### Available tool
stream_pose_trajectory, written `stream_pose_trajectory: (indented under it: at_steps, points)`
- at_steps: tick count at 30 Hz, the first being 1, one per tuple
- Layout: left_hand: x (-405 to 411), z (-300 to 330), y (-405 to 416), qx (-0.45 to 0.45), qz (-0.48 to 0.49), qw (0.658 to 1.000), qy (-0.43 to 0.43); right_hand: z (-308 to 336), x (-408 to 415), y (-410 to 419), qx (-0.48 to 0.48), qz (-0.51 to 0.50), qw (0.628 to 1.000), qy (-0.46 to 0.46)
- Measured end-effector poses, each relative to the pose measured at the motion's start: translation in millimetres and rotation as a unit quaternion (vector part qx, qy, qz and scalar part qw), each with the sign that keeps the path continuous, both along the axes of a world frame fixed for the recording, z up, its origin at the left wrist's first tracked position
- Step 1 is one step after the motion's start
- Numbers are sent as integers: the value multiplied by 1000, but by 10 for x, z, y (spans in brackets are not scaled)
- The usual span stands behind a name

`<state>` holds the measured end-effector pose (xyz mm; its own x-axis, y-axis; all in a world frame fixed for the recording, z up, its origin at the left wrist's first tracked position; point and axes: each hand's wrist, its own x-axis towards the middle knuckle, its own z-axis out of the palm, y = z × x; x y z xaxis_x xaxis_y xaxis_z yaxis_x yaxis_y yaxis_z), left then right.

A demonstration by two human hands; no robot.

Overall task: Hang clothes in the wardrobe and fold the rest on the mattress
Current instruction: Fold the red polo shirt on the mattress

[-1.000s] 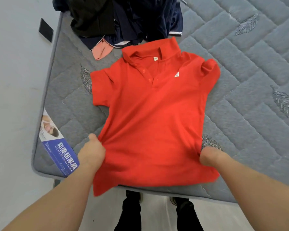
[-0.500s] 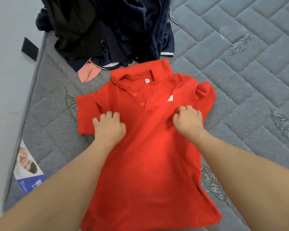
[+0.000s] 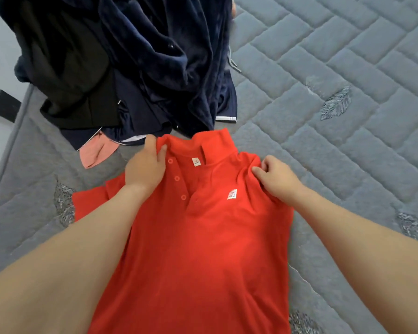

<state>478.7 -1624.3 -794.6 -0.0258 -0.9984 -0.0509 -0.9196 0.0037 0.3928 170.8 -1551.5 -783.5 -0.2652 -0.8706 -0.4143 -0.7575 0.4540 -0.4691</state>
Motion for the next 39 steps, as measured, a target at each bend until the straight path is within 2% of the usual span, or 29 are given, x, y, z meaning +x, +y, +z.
stream_pose_trajectory:
  at_steps: [1,2,3,5,7,9,11,12,14,15,17,19,20,21,23,24,25,26,28,30,31,33,35,36,37,39]
  points:
    - [-20,-7,-16,-21,9,999,-25,32,-67,-2,0,40,997,63]
    - [-28,-24,-35,-30,17,998,-60,52,-184,-4,-14,32,990,135]
    - [-28,-51,-45,-21,24,995,-95,85,-333,-5,-30,-26,981,189]
    - [2,-117,-50,45,37,989,-135,165,-621,-3,-42,-175,959,218]
    - [78,-164,-43,89,44,988,-116,177,-706,12,-40,-235,939,246]
    - [226,-143,48,73,73,992,-77,135,-468,31,-94,-175,936,291]
    - [474,-74,277,29,181,981,-63,112,35,-10,-172,-43,946,271]
    - [618,-28,415,24,256,964,-66,98,325,-62,-195,30,952,236]
    - [864,54,666,94,381,918,-57,19,890,-189,-166,127,965,157]
    - [947,70,734,149,404,901,-50,-26,1113,-262,-128,134,974,132]
    - [1118,82,745,189,392,900,9,-106,1406,-444,-57,87,989,104]
    - [1288,152,652,145,372,905,147,-152,1472,-645,-27,32,995,87]
    - [1397,211,600,117,378,901,178,-142,1447,-723,-17,13,997,80]
    - [1518,265,552,98,389,904,147,-122,1396,-779,-14,-4,998,69]
    - [1690,320,496,106,390,914,-43,-66,1232,-814,-33,-52,998,27]
    - [1679,349,461,120,362,915,-131,-38,1144,-799,-40,-74,996,9]
    - [1575,373,388,118,316,926,-169,-2,1058,-788,-35,-86,996,6]
    - [1395,379,281,112,256,946,-164,31,985,-778,-19,-85,996,21]
    - [873,373,15,127,137,980,-72,79,877,-785,24,-68,996,61]
    - [355,356,-167,192,84,977,41,126,845,-820,40,-30,996,68]
    - [170,346,-225,212,92,969,86,156,850,-819,17,10,998,65]
    - [-11,322,-272,182,106,969,127,222,843,-733,-94,87,990,59]
    - [36,370,-155,36,10,998,42,341,790,-507,-202,128,970,52]
    - [130,366,-40,-41,-53,998,-7,372,763,-347,-219,155,961,58]
    - [240,358,123,-78,-122,989,-34,378,738,-178,-201,203,955,80]
    - [492,329,506,-24,-270,961,-61,329,728,180,-85,295,940,148]
